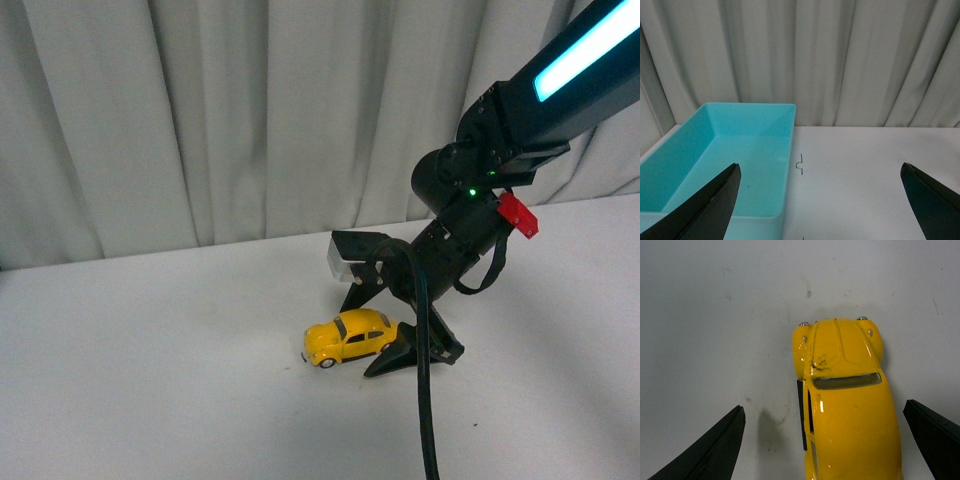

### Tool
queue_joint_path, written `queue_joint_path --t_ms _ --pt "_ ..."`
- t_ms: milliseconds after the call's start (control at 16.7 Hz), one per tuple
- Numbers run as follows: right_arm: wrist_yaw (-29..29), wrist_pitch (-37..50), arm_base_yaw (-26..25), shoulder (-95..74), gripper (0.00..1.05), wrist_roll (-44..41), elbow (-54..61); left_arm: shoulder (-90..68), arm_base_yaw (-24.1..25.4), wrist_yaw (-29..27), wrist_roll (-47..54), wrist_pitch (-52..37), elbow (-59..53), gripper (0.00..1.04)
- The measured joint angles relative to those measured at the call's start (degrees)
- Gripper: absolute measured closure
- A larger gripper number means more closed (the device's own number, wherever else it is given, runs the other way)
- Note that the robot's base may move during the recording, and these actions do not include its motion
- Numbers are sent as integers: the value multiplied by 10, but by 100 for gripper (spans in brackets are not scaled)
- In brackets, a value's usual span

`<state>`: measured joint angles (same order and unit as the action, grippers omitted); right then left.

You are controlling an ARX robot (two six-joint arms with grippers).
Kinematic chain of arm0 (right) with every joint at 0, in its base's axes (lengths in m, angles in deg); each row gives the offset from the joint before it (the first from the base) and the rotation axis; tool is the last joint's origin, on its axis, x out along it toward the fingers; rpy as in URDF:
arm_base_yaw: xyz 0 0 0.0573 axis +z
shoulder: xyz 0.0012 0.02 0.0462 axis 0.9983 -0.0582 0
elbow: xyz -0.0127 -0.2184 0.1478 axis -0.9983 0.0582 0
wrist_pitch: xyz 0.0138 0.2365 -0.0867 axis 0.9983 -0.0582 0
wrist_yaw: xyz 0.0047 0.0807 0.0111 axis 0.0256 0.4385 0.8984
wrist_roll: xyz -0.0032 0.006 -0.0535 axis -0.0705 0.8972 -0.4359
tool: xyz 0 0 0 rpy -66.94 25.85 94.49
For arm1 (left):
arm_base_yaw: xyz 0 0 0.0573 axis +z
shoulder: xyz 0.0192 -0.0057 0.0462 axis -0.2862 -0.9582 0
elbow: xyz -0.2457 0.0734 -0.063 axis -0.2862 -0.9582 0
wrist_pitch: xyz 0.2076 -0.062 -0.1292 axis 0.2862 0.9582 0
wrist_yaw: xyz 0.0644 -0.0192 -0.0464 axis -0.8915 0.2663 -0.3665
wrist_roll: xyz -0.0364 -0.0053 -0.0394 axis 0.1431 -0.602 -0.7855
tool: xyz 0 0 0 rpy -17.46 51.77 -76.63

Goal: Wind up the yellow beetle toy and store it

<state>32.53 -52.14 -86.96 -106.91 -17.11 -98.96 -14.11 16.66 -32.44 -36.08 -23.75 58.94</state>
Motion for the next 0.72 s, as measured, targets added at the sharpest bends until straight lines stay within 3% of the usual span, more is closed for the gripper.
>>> queue_joint_path --t_ms 239,538,718 --pt "-8 0 2 0 7 1 -3 0 0 0 0 0 0 7" --pt "-7 5 7 -6 62 13 -16 0 0 0 0 0 0 7" --pt "-6 5 7 -6 63 15 -16 0 0 0 0 0 0 7"
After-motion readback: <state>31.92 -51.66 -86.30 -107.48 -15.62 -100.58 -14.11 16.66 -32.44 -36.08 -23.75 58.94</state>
